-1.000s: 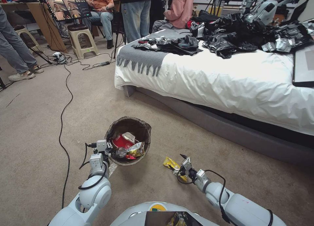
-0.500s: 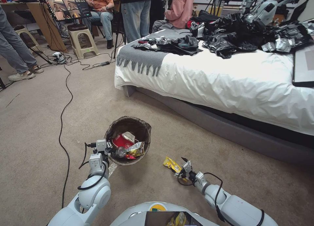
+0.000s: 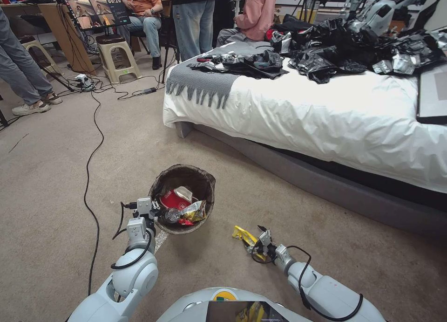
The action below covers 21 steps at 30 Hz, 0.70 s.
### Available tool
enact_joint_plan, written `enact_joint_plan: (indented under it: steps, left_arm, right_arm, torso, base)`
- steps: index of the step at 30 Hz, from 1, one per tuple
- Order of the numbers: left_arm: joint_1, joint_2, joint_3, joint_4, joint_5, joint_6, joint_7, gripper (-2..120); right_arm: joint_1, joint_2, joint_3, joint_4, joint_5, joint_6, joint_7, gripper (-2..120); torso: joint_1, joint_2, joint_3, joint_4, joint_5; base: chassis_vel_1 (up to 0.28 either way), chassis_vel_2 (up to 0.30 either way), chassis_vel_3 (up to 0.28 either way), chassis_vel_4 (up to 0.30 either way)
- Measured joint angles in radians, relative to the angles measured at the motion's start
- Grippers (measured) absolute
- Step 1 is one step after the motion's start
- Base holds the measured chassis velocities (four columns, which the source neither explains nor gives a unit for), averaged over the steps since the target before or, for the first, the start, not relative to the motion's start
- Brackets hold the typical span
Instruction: Pick up the trash bin, then pick up the garbage from the floor and place it into the trash bin.
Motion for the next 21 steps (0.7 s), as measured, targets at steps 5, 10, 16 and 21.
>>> enact_joint_plan:
  steps: [5,10,16,21]
  left_arm:
    - [-0.001,0.001,0.0,0.002,-0.001,0.0,-0.001,0]
    - [-0.003,0.002,0.0,0.002,-0.002,0.0,-0.003,0]
    - [-0.003,0.005,-0.001,-0.002,-0.003,0.0,-0.004,0]
    - [-0.005,0.006,-0.001,-0.002,-0.004,0.0,-0.005,0]
  right_arm:
    - [0.0,0.009,-0.001,-0.006,-0.005,0.002,-0.002,100]
    - [-0.005,0.019,-0.003,-0.005,-0.015,0.007,-0.004,94]
    - [-0.01,0.022,-0.001,0.005,-0.028,0.02,-0.013,72]
    - [-0.012,0.021,0.003,0.016,-0.027,0.02,-0.012,58]
  torso:
    - [0.0,0.0,0.0,0.0,0.0]
    - [0.0,0.0,0.0,-0.0001,-0.0001]
    - [0.0,0.0,0.0,0.0,0.0]
    - [0.0,0.0,0.0,0.0001,0.0]
  base:
    - [0.0,0.0,0.0,0.0]
    - [0.0,0.0,0.0,0.0]
    - [0.0,0.0,0.0,0.0]
    - [0.0,0.0,0.0,0.0]
